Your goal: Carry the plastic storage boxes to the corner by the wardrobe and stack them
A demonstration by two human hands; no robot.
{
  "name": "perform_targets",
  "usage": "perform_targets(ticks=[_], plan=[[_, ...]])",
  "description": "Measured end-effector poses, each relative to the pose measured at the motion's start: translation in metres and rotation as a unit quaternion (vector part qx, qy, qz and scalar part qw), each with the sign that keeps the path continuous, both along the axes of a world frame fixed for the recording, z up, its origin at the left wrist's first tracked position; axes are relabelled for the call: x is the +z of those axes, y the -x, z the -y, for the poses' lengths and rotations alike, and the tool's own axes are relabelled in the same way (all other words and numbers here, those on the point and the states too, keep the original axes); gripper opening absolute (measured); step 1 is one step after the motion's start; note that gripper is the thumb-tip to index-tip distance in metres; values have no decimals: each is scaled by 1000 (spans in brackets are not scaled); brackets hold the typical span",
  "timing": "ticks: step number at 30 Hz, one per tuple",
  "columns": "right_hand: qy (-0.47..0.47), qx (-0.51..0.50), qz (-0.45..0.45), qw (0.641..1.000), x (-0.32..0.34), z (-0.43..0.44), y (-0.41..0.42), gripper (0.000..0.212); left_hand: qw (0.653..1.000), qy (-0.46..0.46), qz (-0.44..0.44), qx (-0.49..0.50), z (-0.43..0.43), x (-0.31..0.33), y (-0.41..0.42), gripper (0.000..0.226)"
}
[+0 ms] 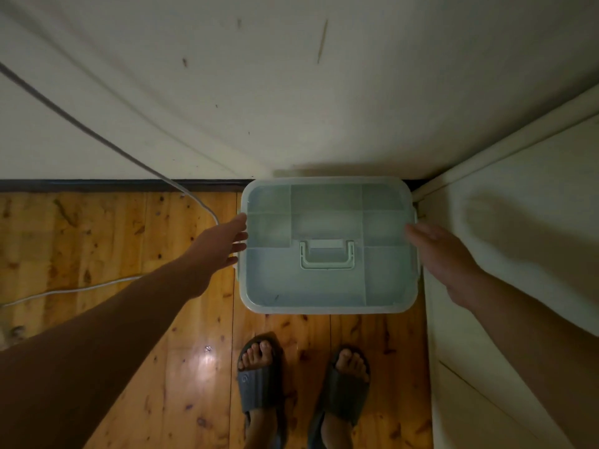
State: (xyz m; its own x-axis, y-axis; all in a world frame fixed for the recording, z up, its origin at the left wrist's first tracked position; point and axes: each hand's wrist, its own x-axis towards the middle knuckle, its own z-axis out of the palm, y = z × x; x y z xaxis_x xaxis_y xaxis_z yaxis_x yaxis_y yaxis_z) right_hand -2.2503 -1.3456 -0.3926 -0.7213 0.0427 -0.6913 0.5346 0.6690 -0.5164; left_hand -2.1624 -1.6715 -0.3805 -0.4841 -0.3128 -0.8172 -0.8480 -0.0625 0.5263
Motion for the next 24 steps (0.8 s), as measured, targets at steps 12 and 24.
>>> perform_targets(ticks=[12,24], plan=[[17,23,-8,1000,94,34,-16,54,925,158,-41,-343,-19,90,7,42],[-8,120,-87,989,204,58,-6,58,867,209,-114,-438,-23,209,28,49]])
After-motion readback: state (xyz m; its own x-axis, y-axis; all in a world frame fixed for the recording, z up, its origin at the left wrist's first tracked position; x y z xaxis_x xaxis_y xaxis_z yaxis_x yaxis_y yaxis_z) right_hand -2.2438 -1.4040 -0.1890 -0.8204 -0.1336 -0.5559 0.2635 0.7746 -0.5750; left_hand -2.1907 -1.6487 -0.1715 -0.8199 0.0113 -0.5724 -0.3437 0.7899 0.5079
